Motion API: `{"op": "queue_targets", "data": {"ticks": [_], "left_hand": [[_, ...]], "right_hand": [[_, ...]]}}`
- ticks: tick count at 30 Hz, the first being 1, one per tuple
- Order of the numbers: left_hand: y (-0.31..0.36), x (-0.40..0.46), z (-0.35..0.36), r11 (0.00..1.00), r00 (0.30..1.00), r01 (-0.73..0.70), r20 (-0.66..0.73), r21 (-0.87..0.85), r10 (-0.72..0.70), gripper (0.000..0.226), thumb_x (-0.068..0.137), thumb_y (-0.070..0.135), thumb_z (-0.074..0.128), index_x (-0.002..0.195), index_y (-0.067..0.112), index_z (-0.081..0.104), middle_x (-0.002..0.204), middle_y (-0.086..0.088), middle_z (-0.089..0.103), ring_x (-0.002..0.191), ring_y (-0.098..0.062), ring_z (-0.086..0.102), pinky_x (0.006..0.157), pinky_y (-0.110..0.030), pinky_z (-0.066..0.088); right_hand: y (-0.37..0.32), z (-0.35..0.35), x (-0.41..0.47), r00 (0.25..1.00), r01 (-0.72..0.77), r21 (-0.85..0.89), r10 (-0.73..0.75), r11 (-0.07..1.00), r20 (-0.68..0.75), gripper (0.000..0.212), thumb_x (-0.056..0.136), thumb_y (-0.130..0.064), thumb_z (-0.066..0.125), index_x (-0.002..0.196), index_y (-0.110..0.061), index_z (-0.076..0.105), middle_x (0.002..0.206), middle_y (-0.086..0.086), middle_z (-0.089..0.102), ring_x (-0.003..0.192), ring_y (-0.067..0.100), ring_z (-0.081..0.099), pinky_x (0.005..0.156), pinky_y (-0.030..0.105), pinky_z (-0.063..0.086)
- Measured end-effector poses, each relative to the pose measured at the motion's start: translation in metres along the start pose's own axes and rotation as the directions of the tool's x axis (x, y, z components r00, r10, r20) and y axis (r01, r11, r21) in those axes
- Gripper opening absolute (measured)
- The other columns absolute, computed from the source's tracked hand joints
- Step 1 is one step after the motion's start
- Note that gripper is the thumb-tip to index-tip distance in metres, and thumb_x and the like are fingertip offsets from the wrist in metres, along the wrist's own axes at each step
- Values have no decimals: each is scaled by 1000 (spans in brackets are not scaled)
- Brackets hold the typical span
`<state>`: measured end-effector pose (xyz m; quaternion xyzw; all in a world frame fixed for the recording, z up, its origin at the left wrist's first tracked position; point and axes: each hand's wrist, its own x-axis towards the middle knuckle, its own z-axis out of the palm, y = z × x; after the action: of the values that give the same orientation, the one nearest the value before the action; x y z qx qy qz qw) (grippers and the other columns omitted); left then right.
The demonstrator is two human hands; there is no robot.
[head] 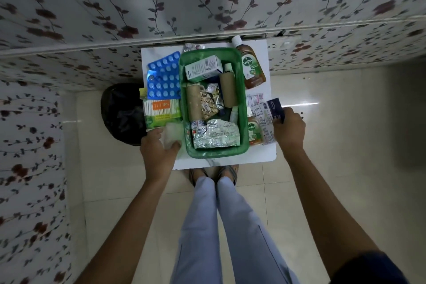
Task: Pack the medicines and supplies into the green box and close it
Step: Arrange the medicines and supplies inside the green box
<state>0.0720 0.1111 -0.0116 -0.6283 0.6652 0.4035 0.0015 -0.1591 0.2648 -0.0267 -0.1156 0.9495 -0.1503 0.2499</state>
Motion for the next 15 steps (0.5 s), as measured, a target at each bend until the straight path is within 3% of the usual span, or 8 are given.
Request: {"op": "queue_targets", "data": {"ticks": [5,8,11,13,15], "left_hand": [[-9,5,14,991,998,48,25,128,-52,60,61,37,76,108,7,55,107,-18,64,104,-40,56,81,-46,47],[-17,8,18,989,995,93,15,112,-95,59,60,41,75,105,9,55,107,-15,63,103,-39,56,79,-49,49],[-19,10,19,991,993,103,50,81,-107,55,61,42,72,102,12,54,104,-12,63,98,-36,58,78,-48,50],[-17,10,19,993,990,110,80,47,-114,47,69,30,75,105,8,54,104,-14,64,96,-34,58,74,-39,46],[-17,13,19,995,990,98,96,29,-100,44,71,25,75,105,6,55,103,-15,65,93,-33,59,70,-33,40]], "right_hand": [[0,-13,-7,975,220,6,-220,975,-33,25,89,0,44,110,1,58,98,24,68,83,40,62,63,35,49],[1,-12,-8,986,130,69,-122,989,-109,27,89,2,42,111,1,56,100,24,68,85,39,63,63,30,45],[-10,-24,-13,963,46,202,10,978,-268,30,89,-1,43,118,-2,53,112,19,64,99,31,61,78,35,50],[-23,-37,-19,946,92,325,19,941,-323,34,89,-2,42,122,-5,52,117,16,62,102,22,58,85,32,51],[-41,-52,-29,932,253,387,-117,887,-342,40,87,0,41,124,-9,54,115,12,63,97,12,54,82,17,51]]}}
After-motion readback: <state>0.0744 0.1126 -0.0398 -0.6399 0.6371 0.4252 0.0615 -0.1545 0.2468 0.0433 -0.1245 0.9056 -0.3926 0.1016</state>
